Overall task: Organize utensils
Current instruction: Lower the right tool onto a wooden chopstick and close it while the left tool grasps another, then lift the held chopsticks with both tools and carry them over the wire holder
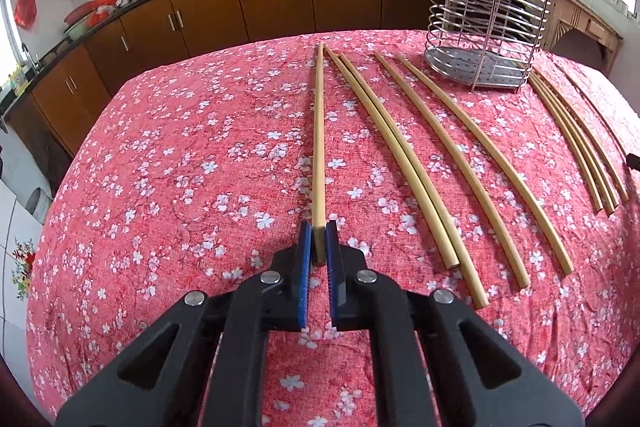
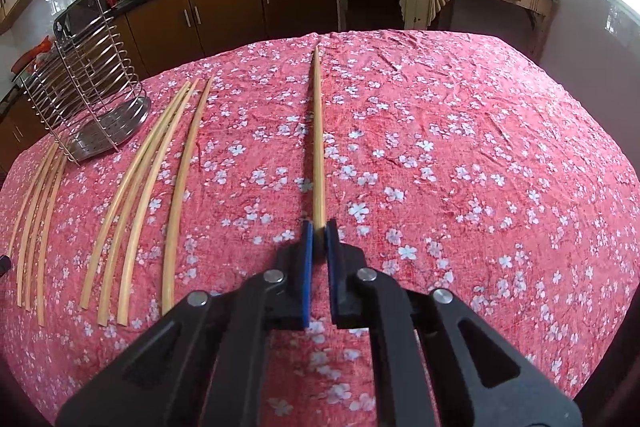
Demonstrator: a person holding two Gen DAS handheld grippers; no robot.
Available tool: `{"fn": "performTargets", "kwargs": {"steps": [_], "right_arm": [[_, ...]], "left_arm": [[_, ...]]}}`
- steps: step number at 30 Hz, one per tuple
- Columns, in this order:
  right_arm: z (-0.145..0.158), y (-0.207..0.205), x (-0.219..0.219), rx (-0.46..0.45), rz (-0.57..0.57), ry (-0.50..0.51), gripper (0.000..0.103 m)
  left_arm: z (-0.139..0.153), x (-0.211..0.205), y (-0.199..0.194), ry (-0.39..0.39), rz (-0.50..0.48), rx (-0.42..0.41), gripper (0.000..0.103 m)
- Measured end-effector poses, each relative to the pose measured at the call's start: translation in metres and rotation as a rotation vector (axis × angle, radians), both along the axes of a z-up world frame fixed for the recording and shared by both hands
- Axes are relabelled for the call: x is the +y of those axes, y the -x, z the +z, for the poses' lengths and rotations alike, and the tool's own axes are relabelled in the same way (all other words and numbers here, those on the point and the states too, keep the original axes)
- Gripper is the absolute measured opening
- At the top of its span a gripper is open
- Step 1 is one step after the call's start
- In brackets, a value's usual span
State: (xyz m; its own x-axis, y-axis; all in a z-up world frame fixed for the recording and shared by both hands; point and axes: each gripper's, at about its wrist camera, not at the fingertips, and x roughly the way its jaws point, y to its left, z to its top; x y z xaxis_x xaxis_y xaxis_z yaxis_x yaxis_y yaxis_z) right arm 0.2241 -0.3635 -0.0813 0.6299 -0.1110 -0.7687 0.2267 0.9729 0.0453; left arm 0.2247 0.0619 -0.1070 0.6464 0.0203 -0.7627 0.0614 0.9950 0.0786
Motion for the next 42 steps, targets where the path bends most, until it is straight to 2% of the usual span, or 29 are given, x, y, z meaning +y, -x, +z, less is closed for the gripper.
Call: {"fn": "performTargets", "kwargs": {"steps": [5,12,16,21,25,30,42], "right_arm": [[0.023,0.020,0.004,-0.067,0.005,0.043,0.008],[0.070,0.046,0.011,-0.216,0.010,0.112,0.008],[0.100,0.050,0.014,-0.310,0.013,0.152,0.007],[0.129,0.043,0.017,-0.380,0.023,0.171,0.007],[0.146,0.032,0.020,-0.420,0.036,0.179,0.007],[0.157,0.018,0.013,-0.433,0.036,0.140,0.007],[0.180,0.017,0.010,-0.476,0.052,0.100,0.007]], "left_arm": [[0.022,0.007,0.021,0.009,0.001,-0.082,0.007],[0.082,0.018,0.048,0.043,0.025,-0.270,0.007],[0.113,0.025,0.044,0.050,0.039,-0.357,0.007],[0.142,0.031,0.037,0.063,0.068,-0.432,0.007],[0.156,0.034,0.029,0.061,0.090,-0.469,0.007],[0.170,0.039,0.020,0.065,0.114,-0.489,0.007],[0.180,0.041,0.021,0.056,0.131,-0.515,0.007]]}}
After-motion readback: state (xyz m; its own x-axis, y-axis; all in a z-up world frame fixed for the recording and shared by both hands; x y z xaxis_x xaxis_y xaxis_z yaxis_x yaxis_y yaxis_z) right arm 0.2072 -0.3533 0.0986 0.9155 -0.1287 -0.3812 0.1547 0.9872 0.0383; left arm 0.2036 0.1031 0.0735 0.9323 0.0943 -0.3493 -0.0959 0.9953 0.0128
